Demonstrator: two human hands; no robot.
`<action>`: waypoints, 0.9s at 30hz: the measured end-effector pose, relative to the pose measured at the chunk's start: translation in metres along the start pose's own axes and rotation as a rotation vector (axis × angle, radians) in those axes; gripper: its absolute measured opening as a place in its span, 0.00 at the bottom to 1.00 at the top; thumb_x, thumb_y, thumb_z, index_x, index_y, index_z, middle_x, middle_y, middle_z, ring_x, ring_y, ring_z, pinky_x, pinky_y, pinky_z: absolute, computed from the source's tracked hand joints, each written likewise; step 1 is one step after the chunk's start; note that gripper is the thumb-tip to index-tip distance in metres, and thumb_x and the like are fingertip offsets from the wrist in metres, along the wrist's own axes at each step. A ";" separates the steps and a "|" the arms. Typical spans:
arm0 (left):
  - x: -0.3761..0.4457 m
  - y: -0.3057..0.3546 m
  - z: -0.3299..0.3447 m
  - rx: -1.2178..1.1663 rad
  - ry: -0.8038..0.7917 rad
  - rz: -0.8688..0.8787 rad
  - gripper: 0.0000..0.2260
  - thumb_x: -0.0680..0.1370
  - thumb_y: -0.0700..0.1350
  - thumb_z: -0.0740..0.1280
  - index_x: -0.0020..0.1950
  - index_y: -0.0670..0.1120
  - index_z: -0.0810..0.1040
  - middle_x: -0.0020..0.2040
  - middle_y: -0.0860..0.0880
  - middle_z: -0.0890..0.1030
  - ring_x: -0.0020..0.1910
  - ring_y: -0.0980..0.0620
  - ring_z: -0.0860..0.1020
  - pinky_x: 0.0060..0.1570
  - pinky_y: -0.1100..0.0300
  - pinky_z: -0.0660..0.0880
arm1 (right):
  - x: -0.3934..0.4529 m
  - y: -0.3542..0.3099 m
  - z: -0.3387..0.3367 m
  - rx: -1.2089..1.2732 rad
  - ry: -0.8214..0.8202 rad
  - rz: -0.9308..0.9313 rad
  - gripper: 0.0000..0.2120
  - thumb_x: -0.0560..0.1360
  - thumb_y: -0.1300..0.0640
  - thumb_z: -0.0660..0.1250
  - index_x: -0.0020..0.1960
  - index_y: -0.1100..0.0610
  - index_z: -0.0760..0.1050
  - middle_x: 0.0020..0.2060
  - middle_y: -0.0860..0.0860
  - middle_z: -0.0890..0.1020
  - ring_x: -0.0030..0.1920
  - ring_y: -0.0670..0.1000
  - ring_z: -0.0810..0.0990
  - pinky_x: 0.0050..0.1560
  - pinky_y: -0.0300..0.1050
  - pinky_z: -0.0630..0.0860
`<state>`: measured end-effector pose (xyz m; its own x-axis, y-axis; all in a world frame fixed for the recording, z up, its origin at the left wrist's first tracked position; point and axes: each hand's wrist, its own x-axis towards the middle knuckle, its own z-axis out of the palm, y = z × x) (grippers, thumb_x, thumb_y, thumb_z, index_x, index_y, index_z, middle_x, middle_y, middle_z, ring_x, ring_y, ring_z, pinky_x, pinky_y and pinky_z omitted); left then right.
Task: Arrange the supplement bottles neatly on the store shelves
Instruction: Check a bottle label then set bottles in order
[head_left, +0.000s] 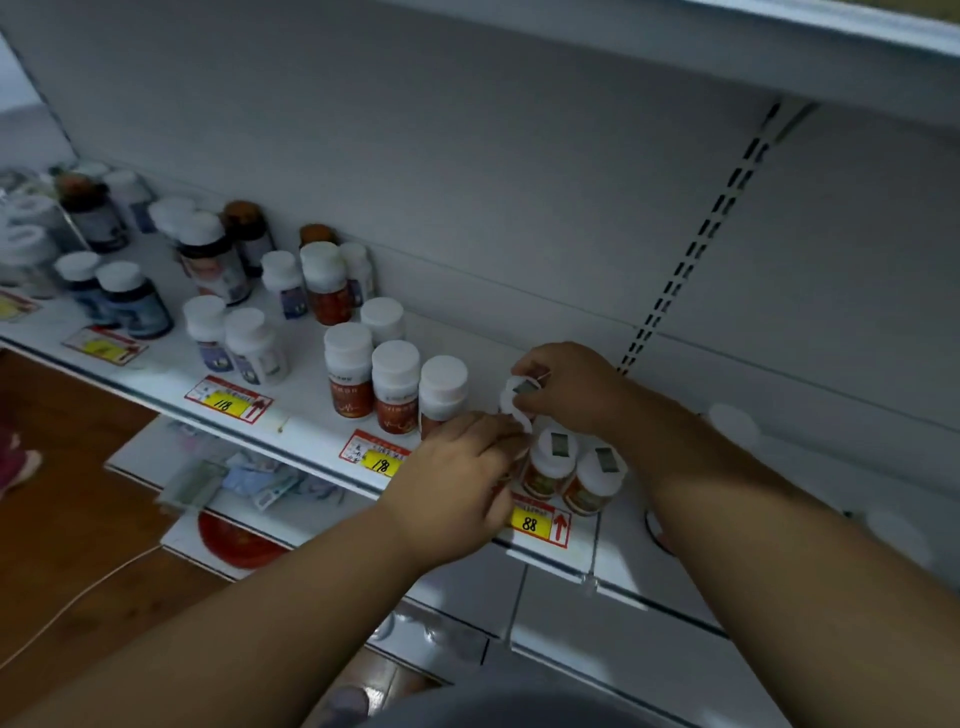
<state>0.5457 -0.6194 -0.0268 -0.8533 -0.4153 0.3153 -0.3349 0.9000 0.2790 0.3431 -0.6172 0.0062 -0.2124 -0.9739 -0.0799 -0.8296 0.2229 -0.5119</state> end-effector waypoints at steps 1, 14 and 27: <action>0.000 0.000 0.000 -0.002 -0.009 -0.010 0.21 0.69 0.47 0.65 0.62 0.45 0.79 0.61 0.46 0.78 0.55 0.44 0.76 0.54 0.51 0.75 | 0.001 0.000 0.000 0.007 -0.006 -0.004 0.21 0.70 0.57 0.74 0.62 0.57 0.78 0.57 0.53 0.80 0.50 0.45 0.75 0.50 0.37 0.68; 0.001 -0.014 -0.047 -0.140 0.266 -0.087 0.17 0.70 0.40 0.69 0.58 0.40 0.79 0.54 0.43 0.79 0.52 0.43 0.77 0.53 0.52 0.74 | 0.010 -0.056 -0.011 0.132 0.167 -0.101 0.13 0.76 0.52 0.67 0.60 0.52 0.76 0.52 0.47 0.80 0.53 0.46 0.78 0.55 0.42 0.73; -0.029 -0.202 -0.142 -0.211 0.379 -0.314 0.11 0.71 0.42 0.66 0.52 0.44 0.81 0.48 0.46 0.79 0.49 0.47 0.75 0.49 0.60 0.68 | 0.160 -0.200 0.050 -0.116 0.096 -0.115 0.23 0.75 0.51 0.67 0.69 0.52 0.69 0.63 0.55 0.71 0.59 0.55 0.74 0.51 0.43 0.68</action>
<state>0.6944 -0.8080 0.0364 -0.5072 -0.7144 0.4821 -0.4301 0.6945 0.5768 0.5007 -0.8199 0.0532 -0.1567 -0.9859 0.0587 -0.9039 0.1192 -0.4108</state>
